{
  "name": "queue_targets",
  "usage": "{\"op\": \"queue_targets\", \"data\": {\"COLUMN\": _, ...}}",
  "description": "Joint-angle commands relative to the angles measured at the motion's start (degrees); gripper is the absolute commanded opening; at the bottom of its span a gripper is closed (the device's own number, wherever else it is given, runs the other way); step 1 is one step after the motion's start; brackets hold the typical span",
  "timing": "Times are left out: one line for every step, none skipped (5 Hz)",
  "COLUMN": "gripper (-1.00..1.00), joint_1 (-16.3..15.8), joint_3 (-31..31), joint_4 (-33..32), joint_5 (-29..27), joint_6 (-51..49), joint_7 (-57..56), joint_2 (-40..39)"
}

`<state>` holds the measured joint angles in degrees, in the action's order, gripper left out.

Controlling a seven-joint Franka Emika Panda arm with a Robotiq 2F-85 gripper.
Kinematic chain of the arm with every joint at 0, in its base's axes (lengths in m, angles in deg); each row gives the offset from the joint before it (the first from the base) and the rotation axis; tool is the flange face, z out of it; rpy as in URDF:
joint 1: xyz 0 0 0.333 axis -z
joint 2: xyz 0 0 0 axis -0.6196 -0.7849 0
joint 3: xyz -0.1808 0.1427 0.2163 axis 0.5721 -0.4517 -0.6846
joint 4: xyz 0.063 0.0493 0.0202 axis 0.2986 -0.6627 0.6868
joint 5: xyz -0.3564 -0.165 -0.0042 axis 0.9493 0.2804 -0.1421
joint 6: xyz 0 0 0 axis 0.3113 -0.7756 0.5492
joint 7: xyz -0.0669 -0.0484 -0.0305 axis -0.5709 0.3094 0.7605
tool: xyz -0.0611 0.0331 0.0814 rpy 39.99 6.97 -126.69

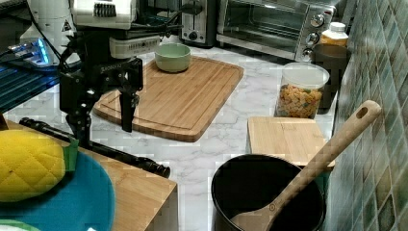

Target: Open the drawer.

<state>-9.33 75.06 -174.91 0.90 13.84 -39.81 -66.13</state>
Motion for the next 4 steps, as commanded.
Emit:
{"op": "queue_targets", "data": {"gripper": 1.00, "joint_1": 1.02, "joint_3": 1.16, "joint_4": -2.93, "joint_5": 2.45, "joint_6": 9.30, "joint_7": -0.68, "joint_2": -1.44}}
{"op": "queue_targets", "data": {"gripper": 1.00, "joint_1": 1.45, "joint_3": 1.41, "joint_4": -3.15, "joint_5": 2.32, "joint_6": 12.18, "joint_7": -0.28, "joint_2": -3.75}}
{"op": "queue_targets", "data": {"gripper": 1.00, "joint_1": 0.85, "joint_3": 1.05, "joint_4": -5.89, "joint_5": 0.84, "joint_6": 10.42, "joint_7": 1.57, "joint_2": -2.02}}
{"op": "queue_targets", "data": {"gripper": 1.00, "joint_1": -1.26, "joint_3": 2.36, "joint_4": -8.64, "joint_5": 3.12, "joint_6": 8.78, "joint_7": 5.64, "joint_2": -0.26}}
